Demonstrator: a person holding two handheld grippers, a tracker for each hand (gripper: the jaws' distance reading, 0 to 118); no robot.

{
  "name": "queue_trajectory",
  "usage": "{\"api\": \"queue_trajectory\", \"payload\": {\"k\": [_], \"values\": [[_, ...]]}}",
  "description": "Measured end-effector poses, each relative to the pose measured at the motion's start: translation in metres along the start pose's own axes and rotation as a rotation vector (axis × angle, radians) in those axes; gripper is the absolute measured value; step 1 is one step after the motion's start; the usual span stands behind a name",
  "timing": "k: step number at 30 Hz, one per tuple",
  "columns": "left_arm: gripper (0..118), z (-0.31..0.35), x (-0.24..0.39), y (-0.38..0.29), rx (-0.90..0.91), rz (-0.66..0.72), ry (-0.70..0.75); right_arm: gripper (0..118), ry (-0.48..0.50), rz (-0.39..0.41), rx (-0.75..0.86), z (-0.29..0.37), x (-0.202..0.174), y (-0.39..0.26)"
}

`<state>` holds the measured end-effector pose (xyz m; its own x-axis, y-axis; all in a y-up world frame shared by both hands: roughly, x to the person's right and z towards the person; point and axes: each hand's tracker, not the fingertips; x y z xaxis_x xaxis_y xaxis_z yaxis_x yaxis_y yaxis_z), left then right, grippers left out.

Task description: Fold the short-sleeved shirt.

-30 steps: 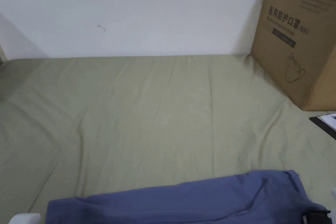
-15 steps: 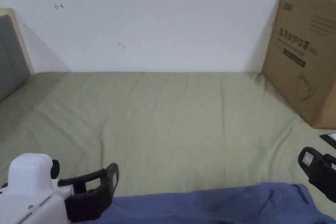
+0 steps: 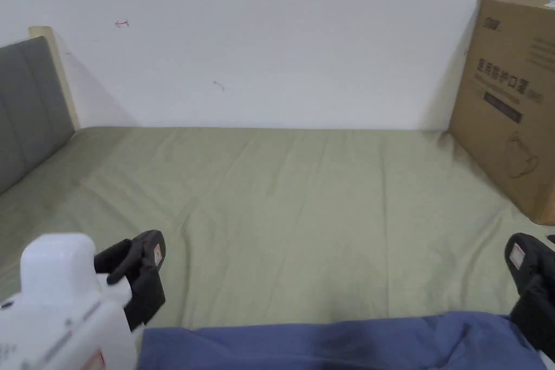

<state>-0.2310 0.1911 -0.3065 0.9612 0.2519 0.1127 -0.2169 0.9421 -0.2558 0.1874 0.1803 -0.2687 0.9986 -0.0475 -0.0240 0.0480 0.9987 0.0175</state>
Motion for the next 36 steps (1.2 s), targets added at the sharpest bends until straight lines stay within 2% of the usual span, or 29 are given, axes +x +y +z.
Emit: {"api": "queue_trajectory", "payload": {"k": [4,6,7,10,11,15,17,19,21,22,24,25,26,27,28,30,31,32,36], "values": [[0,-0.069,-0.102,-0.002,-0.525,0.307,-0.183,0,0.112,-0.020,-0.101,0.003,-0.001,0.004],[0,-0.093,-0.148,-0.030,-0.704,0.475,-0.203,0,0.121,-0.011,-0.130,0.005,-0.006,0.003],[7,-0.100,-0.169,-0.045,-0.734,0.532,-0.180,0,0.129,-0.003,-0.141,0.004,-0.010,0.001],[106,-0.113,-0.216,-0.089,-0.801,0.643,-0.146,0,0.143,0.014,-0.187,-0.001,-0.019,-0.003],[118,-0.116,-0.226,-0.101,-0.828,0.652,-0.140,0,0.147,0.011,-0.204,-0.004,-0.018,-0.007],[117,-0.133,-0.246,-0.144,-0.815,0.763,-0.215,0,0.159,-0.021,-0.265,-0.010,-0.022,-0.016],[118,-0.135,-0.247,-0.154,-0.782,0.882,-0.349,0,0.156,-0.026,-0.294,-0.015,-0.025,-0.019],[118,-0.150,-0.242,-0.171,-0.742,1.080,-0.557,1,0.165,-0.032,-0.321,-0.022,-0.026,-0.021],[118,-0.160,-0.222,-0.190,-0.783,1.211,-0.627,1,0.162,-0.015,-0.339,-0.030,-0.029,-0.022],[118,-0.165,-0.211,-0.195,-0.808,1.166,-0.627,1,0.156,-0.006,-0.344,-0.034,-0.031,-0.022],[118,-0.168,-0.196,-0.188,-0.763,0.991,-0.641,1,0.154,-0.011,-0.342,-0.037,-0.035,-0.019],[113,-0.169,-0.190,-0.185,-0.765,0.931,-0.631,1,0.156,-0.025,-0.338,-0.039,-0.035,-0.018],[78,-0.167,-0.188,-0.184,-0.768,0.906,-0.599,1,0.161,-0.038,-0.336,-0.040,-0.036,-0.017],[15,-0.165,-0.187,-0.183,-0.763,0.898,-0.558,1,0.165,-0.048,-0.337,-0.040,-0.039,-0.016],[3,-0.164,-0.190,-0.181,-0.776,0.880,-0.470,1,0.169,-0.054,-0.339,-0.040,-0.041,-0.016],[3,-0.161,-0.194,-0.181,-0.838,0.707,-0.188,1,0.178,-0.057,-0.344,-0.040,-0.043,-0.019],[3,-0.159,-0.198,-0.180,-0.835,0.776,-0.310,1,0.185,-0.055,-0.349,-0.039,-0.045,-0.020],[3,-0.154,-0.188,-0.169,-0.824,0.792,-0.324,1,0.191,-0.051,-0.356,-0.039,-0.046,-0.021],[2,-0.131,-0.151,-0.110,-0.862,0.354,-0.013,1,0.214,-0.026,-0.359,-0.035,-0.044,-0.022]]}}
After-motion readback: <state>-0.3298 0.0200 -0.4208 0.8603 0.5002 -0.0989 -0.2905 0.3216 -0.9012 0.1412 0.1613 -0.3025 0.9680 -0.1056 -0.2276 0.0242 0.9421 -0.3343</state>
